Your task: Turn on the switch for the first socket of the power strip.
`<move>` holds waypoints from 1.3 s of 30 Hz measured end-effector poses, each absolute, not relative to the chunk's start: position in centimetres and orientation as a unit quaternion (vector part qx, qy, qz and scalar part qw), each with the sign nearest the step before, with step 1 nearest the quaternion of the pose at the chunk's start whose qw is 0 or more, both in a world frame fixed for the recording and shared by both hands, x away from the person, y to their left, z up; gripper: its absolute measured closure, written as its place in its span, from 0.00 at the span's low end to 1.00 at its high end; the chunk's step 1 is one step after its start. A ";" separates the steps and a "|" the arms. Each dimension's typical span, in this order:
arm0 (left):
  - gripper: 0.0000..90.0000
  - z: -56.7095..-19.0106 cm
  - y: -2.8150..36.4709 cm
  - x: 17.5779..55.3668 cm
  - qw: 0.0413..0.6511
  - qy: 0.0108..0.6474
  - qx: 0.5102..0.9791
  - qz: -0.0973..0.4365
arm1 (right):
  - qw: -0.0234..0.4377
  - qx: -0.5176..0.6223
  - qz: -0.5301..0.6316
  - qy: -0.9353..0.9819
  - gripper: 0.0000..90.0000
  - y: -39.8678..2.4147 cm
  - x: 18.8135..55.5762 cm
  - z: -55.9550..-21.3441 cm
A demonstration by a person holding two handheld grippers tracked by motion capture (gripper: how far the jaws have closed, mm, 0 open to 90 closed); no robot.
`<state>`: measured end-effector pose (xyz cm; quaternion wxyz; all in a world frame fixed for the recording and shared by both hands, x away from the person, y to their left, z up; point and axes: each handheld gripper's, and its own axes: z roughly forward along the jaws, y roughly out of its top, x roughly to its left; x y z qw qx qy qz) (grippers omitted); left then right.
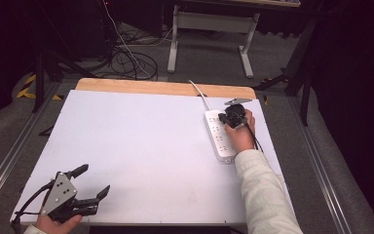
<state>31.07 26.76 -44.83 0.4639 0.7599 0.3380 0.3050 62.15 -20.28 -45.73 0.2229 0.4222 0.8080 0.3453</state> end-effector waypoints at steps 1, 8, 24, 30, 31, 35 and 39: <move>0.14 -44.8 26.8 31.1 0.464 0.338 0.760 0.305 | 0.222 0.423 0.346 0.807 1.00 -20.3 62.2 -45.7; 0.14 -44.8 26.7 31.1 0.464 0.337 0.760 0.305 | 0.229 0.423 0.341 0.808 1.00 -20.0 62.1 -45.8; 0.14 -44.8 26.7 31.2 0.464 0.335 0.761 0.304 | 0.230 0.426 0.338 0.807 1.00 -20.0 62.1 -45.9; 0.14 -44.8 26.8 31.1 0.464 0.336 0.761 0.304 | 0.230 0.424 0.338 0.808 1.00 -19.9 62.1 -45.8; 0.14 -44.8 26.8 31.2 0.465 0.336 0.761 0.304 | 0.230 0.422 0.335 0.811 1.00 -19.9 62.1 -45.8; 0.14 -44.8 26.7 31.2 0.465 0.337 0.760 0.305 | 0.232 0.412 0.342 0.812 1.00 -19.7 61.9 -45.3; 0.14 -44.8 26.7 31.2 0.466 0.338 0.758 0.305 | 0.249 0.400 0.364 0.803 1.00 -19.6 61.4 -44.3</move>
